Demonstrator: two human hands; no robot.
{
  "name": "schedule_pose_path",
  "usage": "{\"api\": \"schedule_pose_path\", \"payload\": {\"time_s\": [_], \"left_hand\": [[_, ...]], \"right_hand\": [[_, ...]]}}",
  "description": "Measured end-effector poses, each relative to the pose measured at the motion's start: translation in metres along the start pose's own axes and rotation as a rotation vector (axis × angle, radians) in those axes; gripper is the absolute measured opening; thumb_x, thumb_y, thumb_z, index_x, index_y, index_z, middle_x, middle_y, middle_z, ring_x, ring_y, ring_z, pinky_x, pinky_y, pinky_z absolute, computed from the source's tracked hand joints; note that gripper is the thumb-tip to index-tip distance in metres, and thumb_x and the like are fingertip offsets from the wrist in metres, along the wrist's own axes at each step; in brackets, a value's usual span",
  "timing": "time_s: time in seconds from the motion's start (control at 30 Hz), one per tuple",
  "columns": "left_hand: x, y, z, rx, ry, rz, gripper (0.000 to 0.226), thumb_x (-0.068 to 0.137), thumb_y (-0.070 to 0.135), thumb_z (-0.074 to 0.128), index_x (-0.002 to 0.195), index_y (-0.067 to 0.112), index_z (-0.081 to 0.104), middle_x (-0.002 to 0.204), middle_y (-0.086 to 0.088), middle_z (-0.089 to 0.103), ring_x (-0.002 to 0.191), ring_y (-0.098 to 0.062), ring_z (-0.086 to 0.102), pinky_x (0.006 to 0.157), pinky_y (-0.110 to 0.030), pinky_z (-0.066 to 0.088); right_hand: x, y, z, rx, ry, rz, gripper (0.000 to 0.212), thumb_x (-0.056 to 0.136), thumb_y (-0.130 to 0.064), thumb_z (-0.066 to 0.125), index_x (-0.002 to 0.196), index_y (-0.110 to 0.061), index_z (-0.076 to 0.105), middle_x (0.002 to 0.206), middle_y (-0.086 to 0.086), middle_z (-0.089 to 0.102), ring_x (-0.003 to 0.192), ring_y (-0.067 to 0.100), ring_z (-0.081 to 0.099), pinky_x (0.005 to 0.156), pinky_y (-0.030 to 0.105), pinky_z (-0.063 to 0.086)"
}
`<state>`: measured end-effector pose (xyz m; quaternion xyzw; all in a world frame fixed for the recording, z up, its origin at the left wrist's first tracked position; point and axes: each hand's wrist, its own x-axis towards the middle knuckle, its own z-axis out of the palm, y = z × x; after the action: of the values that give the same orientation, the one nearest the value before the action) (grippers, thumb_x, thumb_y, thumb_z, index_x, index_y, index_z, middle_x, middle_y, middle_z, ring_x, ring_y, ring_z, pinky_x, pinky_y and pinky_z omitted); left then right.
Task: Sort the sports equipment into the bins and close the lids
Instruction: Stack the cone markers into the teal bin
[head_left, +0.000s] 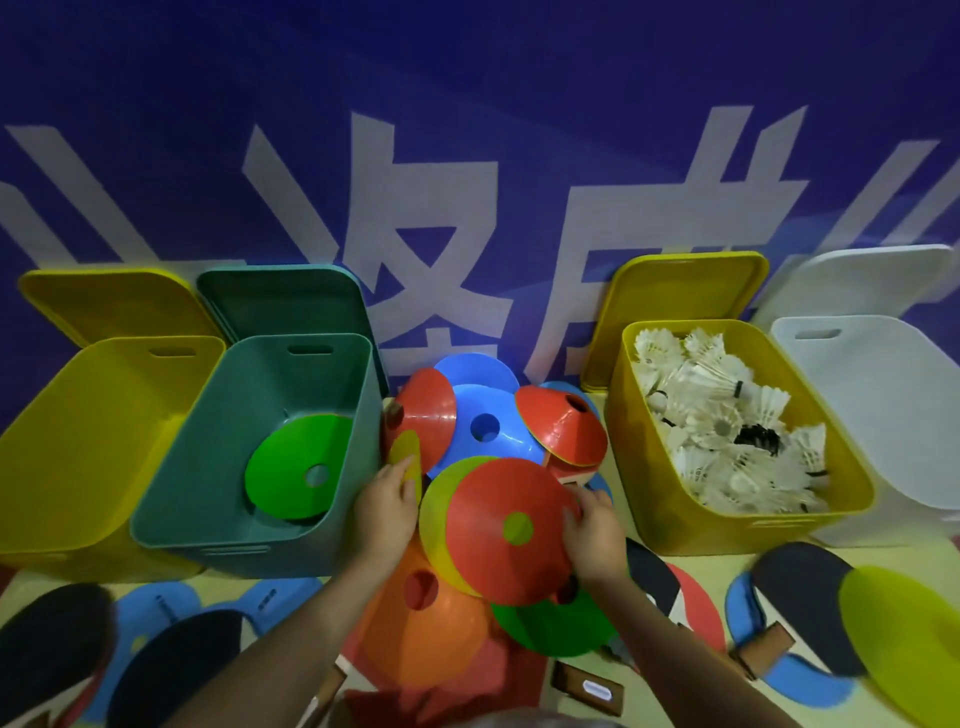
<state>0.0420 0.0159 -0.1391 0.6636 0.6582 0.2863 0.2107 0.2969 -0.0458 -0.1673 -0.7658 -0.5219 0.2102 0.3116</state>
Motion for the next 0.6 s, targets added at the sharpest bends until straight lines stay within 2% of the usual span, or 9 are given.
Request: {"api": "schedule_pose_path", "payload": {"time_s": [0.07,0.13,0.17,0.23,0.3,0.37,0.43,0.5,0.6], "left_hand": [[-0.004,0.010,0.004,-0.035,0.011,0.153,0.037,0.091,0.023,0.049,0.125,0.016,0.062,0.116,-0.006,0.066,0.107,-0.023,0.060,0.087,-0.033,0.049],[-0.011,0.021,0.012,-0.058,-0.057,0.342,0.037,0.092,0.030,0.044,0.120,0.016,0.066,0.107,-0.001,0.068,0.100,-0.016,0.059,0.085,-0.030,0.047],[-0.016,0.024,0.018,-0.036,-0.099,0.419,0.036,0.093,0.033,0.043,0.115,0.018,0.068,0.103,0.002,0.068,0.096,-0.015,0.060,0.082,-0.031,0.047],[-0.023,0.019,0.030,0.029,-0.177,0.458,0.035,0.094,0.038,0.042,0.106,0.023,0.071,0.095,0.007,0.070,0.090,-0.015,0.063,0.078,-0.035,0.049],[-0.029,0.009,0.040,0.069,-0.215,0.411,0.037,0.092,0.041,0.040,0.098,0.026,0.073,0.091,0.008,0.071,0.087,-0.019,0.065,0.077,-0.038,0.050],[-0.032,0.002,0.043,0.138,-0.174,0.356,0.036,0.086,0.038,0.041,0.097,0.025,0.073,0.095,0.005,0.070,0.092,-0.023,0.065,0.082,-0.039,0.048],[-0.032,-0.003,0.042,0.232,-0.065,0.231,0.040,0.081,0.035,0.045,0.110,0.021,0.069,0.111,-0.004,0.065,0.107,-0.031,0.059,0.091,-0.046,0.044],[-0.030,-0.004,0.039,0.272,0.035,-0.010,0.051,0.082,0.026,0.061,0.132,0.015,0.055,0.136,-0.016,0.050,0.129,-0.038,0.041,0.102,-0.053,0.035],[-0.027,-0.002,0.036,0.157,0.002,-0.306,0.080,0.084,0.023,0.069,0.150,0.011,0.026,0.152,-0.024,0.023,0.140,-0.041,0.019,0.111,-0.049,0.023]], "right_hand": [[0.006,0.003,-0.020,0.087,0.085,0.041,0.022,0.089,-0.007,0.056,0.109,-0.010,0.067,0.100,0.013,0.062,0.092,0.031,0.061,0.070,0.026,0.036],[0.013,0.008,-0.041,0.133,0.154,0.082,0.019,0.091,-0.009,0.056,0.106,-0.008,0.067,0.101,0.011,0.061,0.091,0.027,0.059,0.071,0.025,0.035],[0.014,0.010,-0.051,0.137,0.166,0.089,0.019,0.091,-0.011,0.056,0.106,-0.010,0.067,0.100,0.008,0.062,0.091,0.026,0.059,0.072,0.027,0.039],[0.016,0.017,-0.065,0.161,0.157,0.101,0.018,0.093,-0.015,0.054,0.106,-0.014,0.065,0.095,0.003,0.065,0.088,0.023,0.061,0.074,0.034,0.048],[0.016,0.023,-0.070,0.198,0.110,0.118,0.016,0.094,-0.015,0.053,0.105,-0.014,0.064,0.090,0.001,0.066,0.084,0.022,0.063,0.072,0.037,0.051],[0.015,0.030,-0.069,0.208,0.056,0.127,0.016,0.094,-0.014,0.053,0.106,-0.012,0.064,0.090,0.003,0.067,0.084,0.024,0.063,0.072,0.037,0.051],[0.014,0.035,-0.063,0.214,0.009,0.123,0.015,0.093,-0.012,0.053,0.104,-0.010,0.064,0.090,0.004,0.068,0.085,0.024,0.063,0.070,0.034,0.049],[0.010,0.038,-0.057,0.218,-0.052,0.116,0.014,0.093,-0.011,0.053,0.103,-0.010,0.063,0.089,0.002,0.067,0.085,0.021,0.063,0.068,0.028,0.043],[0.006,0.042,-0.047,0.197,-0.124,0.130,0.018,0.094,-0.013,0.052,0.109,-0.011,0.062,0.097,0.003,0.067,0.092,0.022,0.063,0.072,0.027,0.043]]}}
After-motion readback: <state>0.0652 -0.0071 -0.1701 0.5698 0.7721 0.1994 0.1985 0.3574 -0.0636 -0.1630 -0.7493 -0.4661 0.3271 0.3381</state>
